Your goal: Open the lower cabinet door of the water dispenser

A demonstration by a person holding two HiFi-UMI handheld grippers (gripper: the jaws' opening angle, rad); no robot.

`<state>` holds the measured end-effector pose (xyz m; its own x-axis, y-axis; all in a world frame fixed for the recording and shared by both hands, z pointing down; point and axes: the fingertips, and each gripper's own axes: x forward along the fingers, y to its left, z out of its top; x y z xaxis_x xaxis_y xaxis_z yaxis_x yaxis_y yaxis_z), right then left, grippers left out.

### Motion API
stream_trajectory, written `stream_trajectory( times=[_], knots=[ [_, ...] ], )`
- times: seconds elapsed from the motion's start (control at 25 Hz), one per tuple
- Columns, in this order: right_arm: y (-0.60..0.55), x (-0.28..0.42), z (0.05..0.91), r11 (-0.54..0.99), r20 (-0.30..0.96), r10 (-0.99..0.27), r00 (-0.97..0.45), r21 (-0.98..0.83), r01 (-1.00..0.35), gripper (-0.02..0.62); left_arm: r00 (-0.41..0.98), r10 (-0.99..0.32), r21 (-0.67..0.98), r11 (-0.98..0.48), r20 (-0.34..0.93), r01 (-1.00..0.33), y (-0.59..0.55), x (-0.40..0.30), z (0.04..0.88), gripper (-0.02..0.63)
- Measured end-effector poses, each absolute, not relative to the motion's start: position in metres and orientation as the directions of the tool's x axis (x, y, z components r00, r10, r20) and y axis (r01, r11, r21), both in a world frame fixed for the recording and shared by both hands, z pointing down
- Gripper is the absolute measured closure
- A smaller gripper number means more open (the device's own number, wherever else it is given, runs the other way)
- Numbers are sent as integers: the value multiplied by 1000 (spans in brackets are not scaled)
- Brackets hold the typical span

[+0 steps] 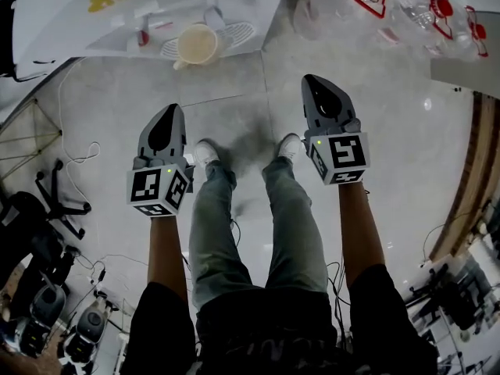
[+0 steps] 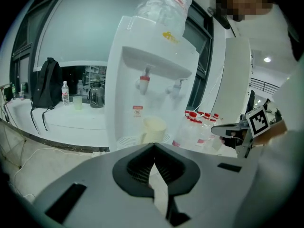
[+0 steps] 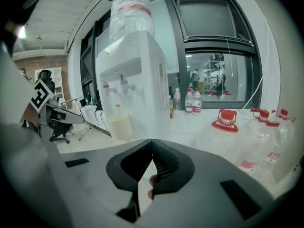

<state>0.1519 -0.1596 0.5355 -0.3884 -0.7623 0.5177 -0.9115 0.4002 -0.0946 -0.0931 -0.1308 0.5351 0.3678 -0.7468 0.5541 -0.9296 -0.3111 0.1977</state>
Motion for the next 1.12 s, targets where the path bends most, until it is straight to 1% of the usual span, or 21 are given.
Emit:
stream_trajectory(
  times=[0.68, 1.04, 1.12],
  knots=[
    [-178, 147, 679, 427, 499, -769, -400, -64, -902, 581, 356, -778, 167, -316, 518, -934, -155, -108, 675, 595],
    [-202, 138, 743, 444, 460, -787, -412, -42, -895, 578, 352, -800, 149, -321, 485, -935, -177, -118, 742, 595],
    [-206, 137, 756, 445, 451, -791, -413, -38, -895, 570, 353, -803, 144, -325, 480, -935, -180, -120, 756, 596]
  ],
)
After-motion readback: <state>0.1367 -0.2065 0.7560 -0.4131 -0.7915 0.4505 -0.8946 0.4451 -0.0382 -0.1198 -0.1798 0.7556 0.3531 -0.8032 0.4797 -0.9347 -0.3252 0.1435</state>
